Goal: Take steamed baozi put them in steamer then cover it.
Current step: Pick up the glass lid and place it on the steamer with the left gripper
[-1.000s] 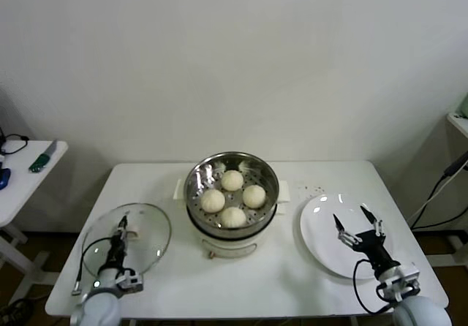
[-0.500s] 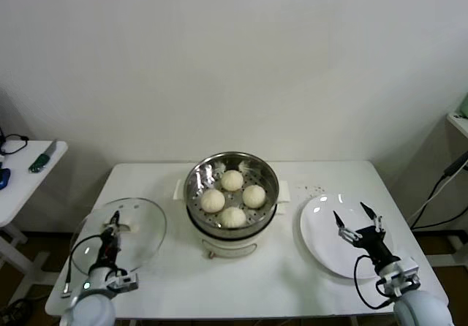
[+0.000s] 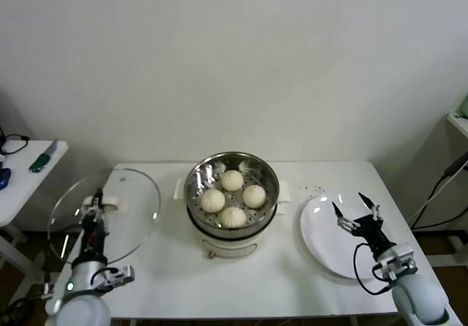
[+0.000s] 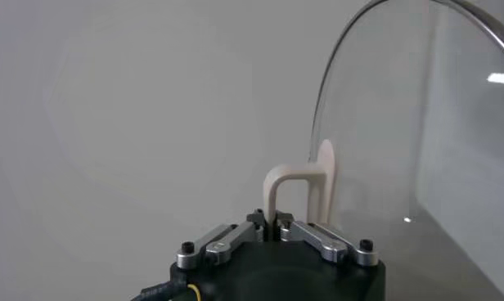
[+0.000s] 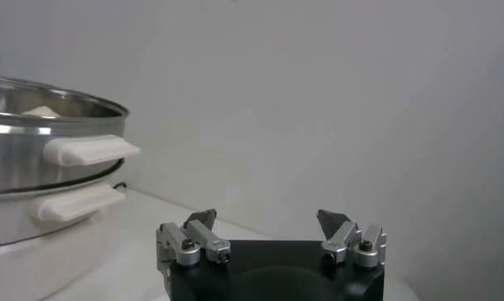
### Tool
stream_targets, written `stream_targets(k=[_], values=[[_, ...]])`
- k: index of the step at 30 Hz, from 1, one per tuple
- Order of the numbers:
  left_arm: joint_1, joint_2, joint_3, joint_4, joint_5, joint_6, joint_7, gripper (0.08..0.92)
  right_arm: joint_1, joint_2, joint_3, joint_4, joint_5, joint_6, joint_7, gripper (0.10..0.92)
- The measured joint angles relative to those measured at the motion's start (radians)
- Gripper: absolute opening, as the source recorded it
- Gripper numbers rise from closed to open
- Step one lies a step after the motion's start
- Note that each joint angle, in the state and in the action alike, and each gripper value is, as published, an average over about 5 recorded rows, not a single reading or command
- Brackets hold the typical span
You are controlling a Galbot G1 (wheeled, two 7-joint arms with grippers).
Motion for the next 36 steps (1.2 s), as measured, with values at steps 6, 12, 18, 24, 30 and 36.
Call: stream_targets(k=[6,12,18,24,30,36], values=[[-0.074,0.09,0.104,-0.059,-0.039,0.098,0.017,0.146,0.054,-0.013,-0.047,-0.033,-0.007,-0.012,0.011,0.823],[-0.198,0.119,0.249,-0.062,-0.044,0.157,0.061,0.146,0.102,-0.011,-0.084,-0.072,-0.018,-0.016,0.011,0.823],[-0.347,0.089,0.395,-0.036,-0.005,0.189,0.128,0.146,0.125,-0.014,-0.095,-0.112,-0.033,-0.015,0.009,0.823],[-0.497,0.011,0.522,0.023,0.051,0.191,0.197,0.146,0.128,-0.018,-0.09,-0.128,-0.042,-0.016,0.003,0.823],[-0.581,-0.094,0.595,0.104,0.115,0.191,0.257,0.146,0.124,-0.018,-0.073,-0.142,-0.046,-0.013,0.0,0.823],[-0.613,-0.212,0.633,0.175,0.19,0.191,0.312,0.146,0.117,-0.017,-0.051,-0.15,-0.05,-0.008,-0.006,0.823]])
